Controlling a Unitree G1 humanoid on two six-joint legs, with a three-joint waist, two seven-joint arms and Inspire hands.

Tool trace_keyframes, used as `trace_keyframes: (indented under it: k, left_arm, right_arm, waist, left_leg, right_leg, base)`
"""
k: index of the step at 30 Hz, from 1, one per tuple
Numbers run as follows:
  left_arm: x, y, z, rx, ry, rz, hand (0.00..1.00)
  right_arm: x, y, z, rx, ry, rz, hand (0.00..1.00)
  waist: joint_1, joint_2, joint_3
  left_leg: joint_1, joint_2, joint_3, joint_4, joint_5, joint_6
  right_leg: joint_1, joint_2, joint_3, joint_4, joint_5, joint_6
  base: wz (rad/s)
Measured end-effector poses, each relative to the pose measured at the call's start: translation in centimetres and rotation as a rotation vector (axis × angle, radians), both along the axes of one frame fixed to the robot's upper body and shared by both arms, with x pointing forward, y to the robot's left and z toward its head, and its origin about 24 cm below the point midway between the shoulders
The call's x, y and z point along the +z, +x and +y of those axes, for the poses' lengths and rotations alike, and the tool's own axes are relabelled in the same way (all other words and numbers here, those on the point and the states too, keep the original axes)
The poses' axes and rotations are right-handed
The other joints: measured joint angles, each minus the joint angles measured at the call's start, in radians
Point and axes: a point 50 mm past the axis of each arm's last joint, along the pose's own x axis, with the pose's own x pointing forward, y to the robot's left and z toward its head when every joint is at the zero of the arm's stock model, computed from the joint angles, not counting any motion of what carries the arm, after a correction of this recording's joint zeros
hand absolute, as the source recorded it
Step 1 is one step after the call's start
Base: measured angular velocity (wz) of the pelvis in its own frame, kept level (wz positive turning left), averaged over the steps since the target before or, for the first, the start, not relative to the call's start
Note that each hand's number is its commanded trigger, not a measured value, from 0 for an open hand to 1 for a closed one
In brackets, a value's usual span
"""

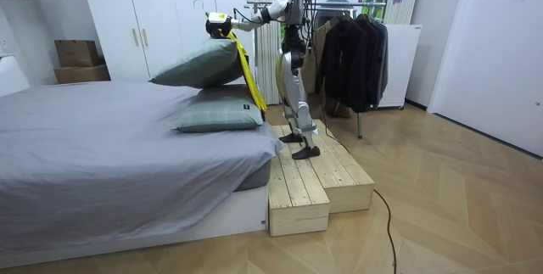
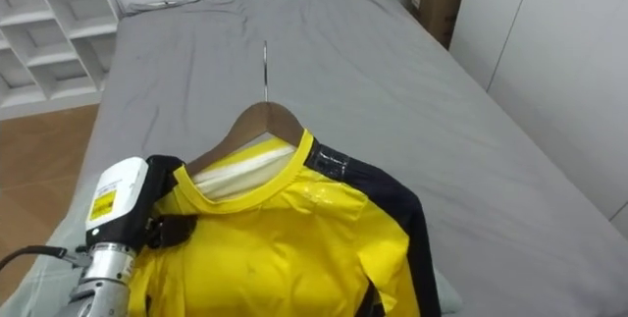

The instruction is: Hang clothes

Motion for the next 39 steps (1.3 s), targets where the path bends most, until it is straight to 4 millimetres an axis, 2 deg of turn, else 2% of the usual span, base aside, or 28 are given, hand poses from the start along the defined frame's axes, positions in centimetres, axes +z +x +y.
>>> trace_keyframes:
  k: [7, 12, 13, 15, 16, 18, 19, 20, 24, 25, 26, 27, 28, 29, 30, 31, 33, 34, 36, 37, 39]
  left_arm:
    - [0.1, 0.0, 0.1, 0.005, 0.015, -0.015, 1.00]
    - [0.3, -0.1, 0.2, 0.021, 0.020, -0.048, 1.00]
    - [0.4, -0.1, 0.2, 0.029, 0.019, -0.068, 1.00]
    - [1.3, 0.0, 0.2, 0.040, 0.020, -0.141, 1.00]
    - [2.1, -0.1, 0.1, 0.038, 0.014, -0.196, 1.00]
    - [3.5, -0.3, -0.2, 0.033, 0.002, -0.278, 1.00]
    - [4.4, -0.4, -0.3, 0.027, -0.004, -0.321, 1.00]
    - [5.0, -0.4, 0.0, 0.038, -0.007, -0.349, 1.00]
    - [5.2, -0.5, 0.8, 0.077, -0.018, -0.358, 1.00]
    - [5.4, -0.5, 0.8, 0.082, -0.013, -0.364, 1.00]
    - [5.5, -0.5, 0.9, 0.087, -0.011, -0.366, 1.00]
    - [5.5, -0.5, 0.9, 0.091, -0.006, -0.366, 1.00]
    - [5.8, -0.6, 1.5, 0.107, 0.011, -0.379, 1.00]
    - [6.4, -0.5, 2.5, 0.130, 0.033, -0.399, 1.00]
    - [6.4, -0.5, 2.7, 0.141, 0.033, -0.396, 1.00]
    - [5.8, -0.7, 2.4, 0.143, 0.017, -0.365, 1.00]
    - [5.6, -0.8, 2.0, 0.125, -0.001, -0.354, 1.00]
    - [5.6, -0.9, 2.0, 0.123, -0.006, -0.354, 1.00]
    - [5.4, -1.0, 1.7, 0.119, 0.006, -0.344, 1.00]
    - [5.6, -1.0, 1.6, 0.116, 0.024, -0.349, 1.00]
    - [5.8, -1.0, 1.4, 0.106, 0.037, -0.346, 1.00]
  right_arm:
    - [0.1, -0.1, -0.3, 0.059, -0.085, 0.042, 0.00]
    - [0.4, 0.8, -1.0, 0.112, -0.188, 0.053, 0.00]
    - [0.6, 1.1, -1.2, 0.129, -0.221, 0.047, 0.00]
    - [0.9, 1.7, -1.7, 0.161, -0.273, 0.038, 0.00]
    - [1.1, 2.1, -2.1, 0.171, -0.308, 0.033, 0.00]
    - [1.6, 2.8, -2.9, 0.199, -0.366, 0.020, 0.00]
    - [1.9, 3.4, -3.1, 0.233, -0.406, 0.006, 0.00]
    - [2.3, 4.5, -3.2, 0.272, -0.446, -0.022, 0.00]
    - [4.2, 7.7, -4.1, 0.339, -0.605, -0.144, 0.00]
    - [4.9, 8.7, -4.2, 0.368, -0.659, -0.186, 0.00]
    - [5.5, 9.7, -4.2, 0.406, -0.707, -0.223, 0.00]
    - [5.9, 10.3, -4.2, 0.425, -0.731, -0.247, 0.00]
    - [6.8, 11.7, -3.9, 0.460, -0.772, -0.312, 0.00]
    - [7.9, 13.4, -3.4, 0.485, -0.824, -0.391, 0.00]
    - [8.6, 14.0, -3.5, 0.484, -0.856, -0.421, 0.00]
    - [9.6, 14.5, -4.1, 0.470, -0.916, -0.451, 0.00]
    - [11.1, 15.4, -4.6, 0.459, -0.980, -0.500, 0.00]
    - [11.9, 16.0, -4.5, 0.480, -1.011, -0.534, 0.00]
    - [13.1, 16.9, -4.2, 0.516, -1.058, -0.583, 0.00]
    - [14.2, 17.6, -3.8, 0.542, -1.101, -0.625, 0.00]
    - [15.5, 18.6, -3.3, 0.608, -1.175, -0.671, 0.00]
  waist:
    - [0.017, -0.001, -0.0003]
    - [0.025, -0.002, -0.0013]
    - [0.024, -0.004, -0.0022]
    - [0.026, -0.013, -0.0040]
    - [0.029, -0.018, -0.0079]
    - [0.046, -0.022, -0.0094]
    - [0.061, -0.028, -0.0115]
    - [0.066, -0.037, -0.0104]
    - [0.069, -0.050, -0.0102]
    - [0.076, -0.052, -0.0082]
    - [0.078, -0.048, -0.0055]
    - [0.080, -0.043, -0.0022]
    - [0.081, -0.035, -0.0008]
    - [0.080, -0.060, -0.0031]
    - [0.071, -0.064, 0.0019]
    - [0.062, -0.059, -0.0006]
    - [0.050, -0.059, 0.0008]
    - [0.050, -0.065, -0.0002]
    - [0.055, -0.068, -0.0027]
    - [0.062, -0.070, -0.0036]
    - [0.075, -0.069, -0.0035]
  left_leg:
    - [-0.005, 0.000, 0.001, 0.000, 0.000, 0.000]
    - [-0.007, -0.001, -0.003, -0.001, 0.000, 0.000]
    - [-0.010, -0.001, -0.002, -0.001, 0.000, 0.000]
    - [-0.011, -0.006, 0.002, 0.012, 0.000, 0.000]
    - [-0.010, -0.007, 0.005, 0.022, 0.000, 0.000]
    - [0.014, -0.006, 0.010, 0.004, 0.000, 0.000]
    - [0.039, -0.004, 0.007, -0.016, 0.000, 0.000]
    - [0.050, -0.005, 0.004, -0.018, 0.000, 0.000]
    - [0.060, -0.006, 0.009, -0.015, 0.000, 0.000]
    - [0.060, -0.005, 0.003, -0.018, 0.000, 0.000]
    - [0.059, -0.001, -0.027, -0.018, 0.002, 0.002]
    - [0.060, 0.008, -0.055, -0.019, 0.006, 0.007]
    - [0.053, 0.029, -0.102, -0.018, 0.005, 0.007]
    - [0.035, 0.022, -0.093, -0.005, 0.000, 0.004]
    - [0.028, 0.020, -0.087, 0.007, -0.008, 0.000]
    - [0.026, 0.019, -0.063, 0.007, -0.011, -0.009]
    - [-0.001, 0.020, -0.040, -0.030, -0.004, -0.015]
    - [-0.033, 0.025, -0.026, -0.028, 0.011, -0.003]
    - [-0.030, 0.021, -0.016, -0.013, 0.020, 0.002]
    - [-0.031, 0.012, -0.016, -0.011, 0.022, 0.005]
    - [-0.029, -0.002, -0.017, -0.010, 0.025, 0.011]
  right_leg:
    - [-0.004, 0.000, -0.010, -0.002, 0.000, 0.000]
    - [-0.003, -0.001, -0.008, -0.001, 0.000, 0.000]
    - [0.000, -0.003, 0.004, 0.001, 0.000, 0.000]
    - [0.012, -0.015, 0.022, 0.000, 0.000, 0.000]
    - [0.018, -0.017, 0.036, 0.003, 0.000, 0.000]
    - [0.028, -0.008, 0.038, 0.004, -0.001, 0.001]
    - [0.035, -0.003, 0.023, 0.004, -0.001, 0.001]
    - [0.049, -0.005, 0.015, 0.002, 0.000, 0.001]
    - [0.066, -0.010, 0.012, 0.002, 0.000, 0.001]
    - [0.058, -0.011, 0.002, 0.006, 0.000, 0.001]
    - [0.024, -0.008, -0.021, 0.051, -0.003, 0.001]
    - [-0.010, -0.001, -0.026, 0.098, -0.015, -0.006]
    - [-0.064, 0.043, 0.000, 0.079, -0.029, -0.052]
    - [-0.097, 0.064, 0.026, -0.051, 0.103, -0.093]
    - [-0.098, 0.056, 0.004, -0.045, 0.120, -0.061]
    - [-0.092, 0.051, -0.006, -0.032, 0.120, -0.061]
    - [-0.088, 0.046, 0.010, -0.025, 0.120, -0.061]
    - [-0.088, 0.046, 0.019, -0.024, 0.117, -0.057]
    - [-0.086, 0.043, 0.004, -0.016, 0.114, -0.051]
    - [-0.086, 0.034, -0.015, -0.017, 0.108, -0.043]
    - [-0.086, 0.031, -0.012, -0.018, 0.107, -0.040]
  base:
    - [0.00]
    - [0.01]
    - [0.09]
    - [0.17]
    - [0.18]
    - [0.01]
    - [-0.12]
    - [-0.09]
    - [0.08]
    - [0.04]
    - [0.00]
    - [-0.25]
    - [-0.49]
    - [-0.38]
    - [-0.15]
    - [0.24]
    - [0.22]
    - [0.10]
    - [0.09]
    - [0.00]
    - [-0.02]
